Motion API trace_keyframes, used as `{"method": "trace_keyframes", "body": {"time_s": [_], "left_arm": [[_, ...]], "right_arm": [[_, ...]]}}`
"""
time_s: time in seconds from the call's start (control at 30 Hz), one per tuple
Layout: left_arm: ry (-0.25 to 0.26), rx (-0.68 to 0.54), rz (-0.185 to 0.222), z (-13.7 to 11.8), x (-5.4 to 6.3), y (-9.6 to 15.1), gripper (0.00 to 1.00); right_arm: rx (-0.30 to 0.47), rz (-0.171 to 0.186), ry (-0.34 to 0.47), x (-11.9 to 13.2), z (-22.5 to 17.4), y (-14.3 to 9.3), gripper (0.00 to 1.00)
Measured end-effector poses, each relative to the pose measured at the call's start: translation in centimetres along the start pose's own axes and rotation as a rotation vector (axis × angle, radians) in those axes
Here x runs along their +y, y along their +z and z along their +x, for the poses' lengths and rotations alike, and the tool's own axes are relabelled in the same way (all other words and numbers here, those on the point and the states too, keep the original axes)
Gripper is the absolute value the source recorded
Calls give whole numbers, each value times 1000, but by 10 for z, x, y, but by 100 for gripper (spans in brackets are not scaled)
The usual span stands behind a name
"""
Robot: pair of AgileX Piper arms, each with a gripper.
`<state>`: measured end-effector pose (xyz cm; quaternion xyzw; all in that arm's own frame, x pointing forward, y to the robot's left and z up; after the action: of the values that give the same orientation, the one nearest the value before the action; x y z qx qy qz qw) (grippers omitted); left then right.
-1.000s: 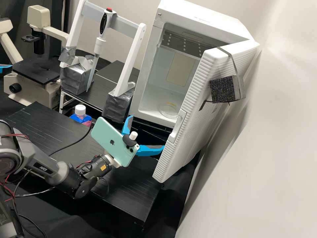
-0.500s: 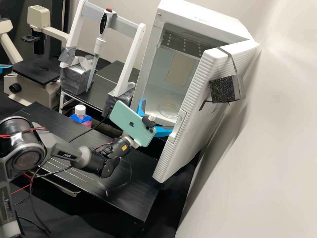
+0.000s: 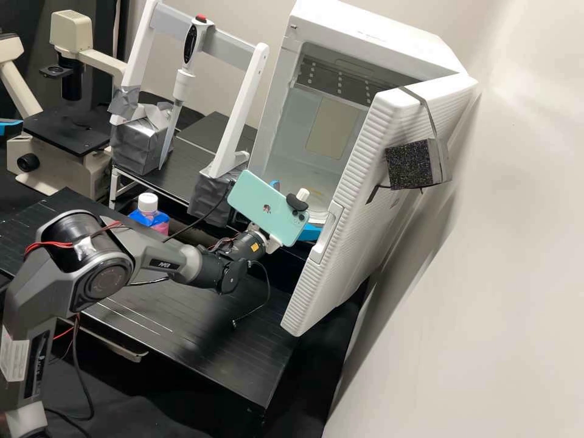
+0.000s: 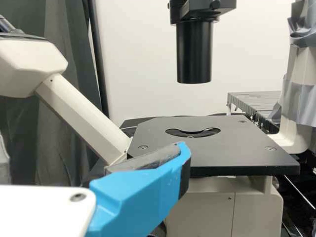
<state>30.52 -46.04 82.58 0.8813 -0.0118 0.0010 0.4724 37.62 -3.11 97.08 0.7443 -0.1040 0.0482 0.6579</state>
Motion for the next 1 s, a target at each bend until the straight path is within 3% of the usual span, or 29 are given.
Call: {"method": "trace_keyframes", "body": {"time_s": [0.2,0.77,1.0], "left_arm": [[0,0,0,0,0,0,100],[0,0,0,0,0,0,100],[0,0,0,0,0,0,100]], "right_arm": [[-36,-51,-13,1,12,3,100],[-86,-34,-56,-19,33,18,100],[-76,-74,-52,-23,37,16,100]]}}
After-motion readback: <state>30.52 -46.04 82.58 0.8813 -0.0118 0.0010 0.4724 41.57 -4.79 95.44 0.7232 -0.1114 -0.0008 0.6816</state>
